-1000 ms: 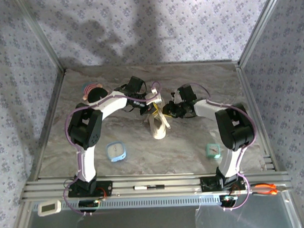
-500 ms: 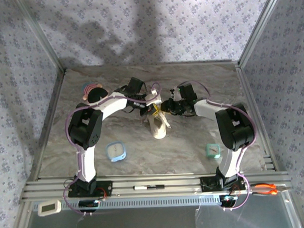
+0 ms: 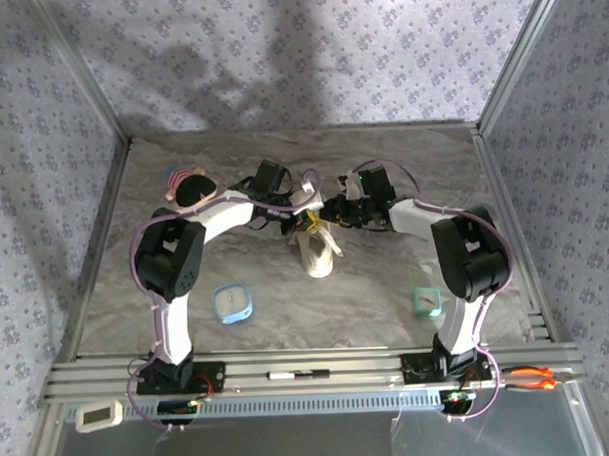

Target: Tie the shoes

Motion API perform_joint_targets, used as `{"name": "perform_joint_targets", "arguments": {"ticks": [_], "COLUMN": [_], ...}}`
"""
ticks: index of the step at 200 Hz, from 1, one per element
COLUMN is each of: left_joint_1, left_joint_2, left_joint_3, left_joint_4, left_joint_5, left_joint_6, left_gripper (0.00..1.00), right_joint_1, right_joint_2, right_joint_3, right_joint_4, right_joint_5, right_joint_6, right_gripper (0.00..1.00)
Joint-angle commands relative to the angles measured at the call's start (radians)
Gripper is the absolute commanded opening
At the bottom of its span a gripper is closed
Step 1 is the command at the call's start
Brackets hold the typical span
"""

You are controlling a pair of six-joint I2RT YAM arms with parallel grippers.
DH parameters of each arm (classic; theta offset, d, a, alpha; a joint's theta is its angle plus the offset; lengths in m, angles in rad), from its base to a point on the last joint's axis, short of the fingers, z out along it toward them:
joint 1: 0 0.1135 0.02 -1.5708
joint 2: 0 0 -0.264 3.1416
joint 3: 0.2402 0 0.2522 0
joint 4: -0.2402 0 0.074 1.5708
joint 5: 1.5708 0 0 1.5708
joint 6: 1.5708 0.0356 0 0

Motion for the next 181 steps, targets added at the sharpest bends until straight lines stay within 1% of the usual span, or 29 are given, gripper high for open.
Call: {"name": "perform_joint_targets", "arguments": {"ticks": [1,37,66,86,109,128,156,181], "left_joint_1": [-0.001,-0.001,-0.001,-0.001,-0.001,-0.002,-0.006,-0.009], "left_joint_2": [-0.03,-0.041,-0.052,-0.059,-0.062,-0.063,-0.065,-0.071], "left_joint_3": [-0.041,-0.065,-0.088,-0.101,-0.108,-0.109,-0.116,-0.124], "left_joint_4": [0.026,0.069,0.105,0.123,0.133,0.138,0.152,0.17], "left_joint_5": [-0.045,-0.053,-0.056,-0.053,-0.048,-0.048,-0.048,-0.053], "left_joint_6": [-0.014,-0.016,-0.016,-0.016,-0.011,-0.01,-0.01,-0.01], "left_gripper": [0.0,0.0,0.0,0.0,0.0,0.0,0.0,0.0], "right_joint_1": [-0.004,-0.016,-0.021,-0.027,-0.025,-0.022,-0.015,-0.01], "right_joint_2": [0.03,0.052,0.068,0.074,0.085,0.091,0.104,0.116], "right_joint_3": [0.025,0.034,0.056,0.055,0.063,0.069,0.086,0.093], "right_joint_4": [0.022,0.013,-0.039,-0.044,-0.043,-0.044,-0.07,-0.085], "right_joint_5": [-0.055,-0.073,-0.06,-0.052,-0.07,-0.085,-0.099,-0.112], "right_joint_6": [-0.003,0.008,0.034,0.056,0.07,0.071,0.073,0.083], "right_gripper": [0.24,0.22,0.21,0.26,0.34,0.37,0.36,0.32]}}
